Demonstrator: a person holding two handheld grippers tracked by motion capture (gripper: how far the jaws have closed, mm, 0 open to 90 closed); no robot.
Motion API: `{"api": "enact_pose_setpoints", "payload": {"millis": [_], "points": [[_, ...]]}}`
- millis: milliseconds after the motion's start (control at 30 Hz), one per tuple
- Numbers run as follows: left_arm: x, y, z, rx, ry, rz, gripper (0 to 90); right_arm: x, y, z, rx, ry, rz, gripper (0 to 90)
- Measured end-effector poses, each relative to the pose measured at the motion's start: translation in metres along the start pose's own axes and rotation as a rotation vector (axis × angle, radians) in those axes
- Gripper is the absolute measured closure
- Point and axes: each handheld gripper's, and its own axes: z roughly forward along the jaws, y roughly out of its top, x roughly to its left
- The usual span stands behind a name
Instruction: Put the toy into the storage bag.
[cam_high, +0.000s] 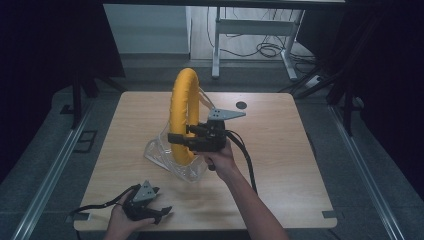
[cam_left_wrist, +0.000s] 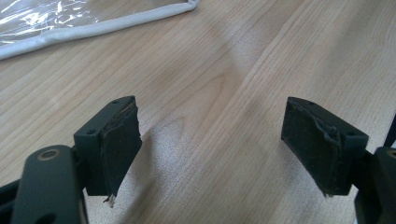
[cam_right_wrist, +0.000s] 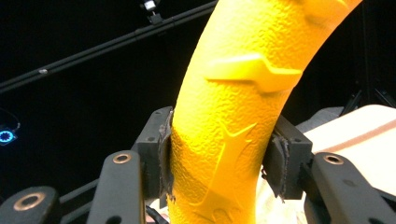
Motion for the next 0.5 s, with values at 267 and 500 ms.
{"api": "enact_pose_setpoints", "payload": {"millis": [267,500], "points": [[0.000,0.000,0.000,0.004,0.001,0.005,19.6,-0.008,-0.011,0.004,0.037,-0.013,0.025,49.1],[0.000,0.000,0.000,0.004,0.001,0.005,19.5,-0.011,-0.019,0.010,0.090,-0.061,0.016,47.3]]}}
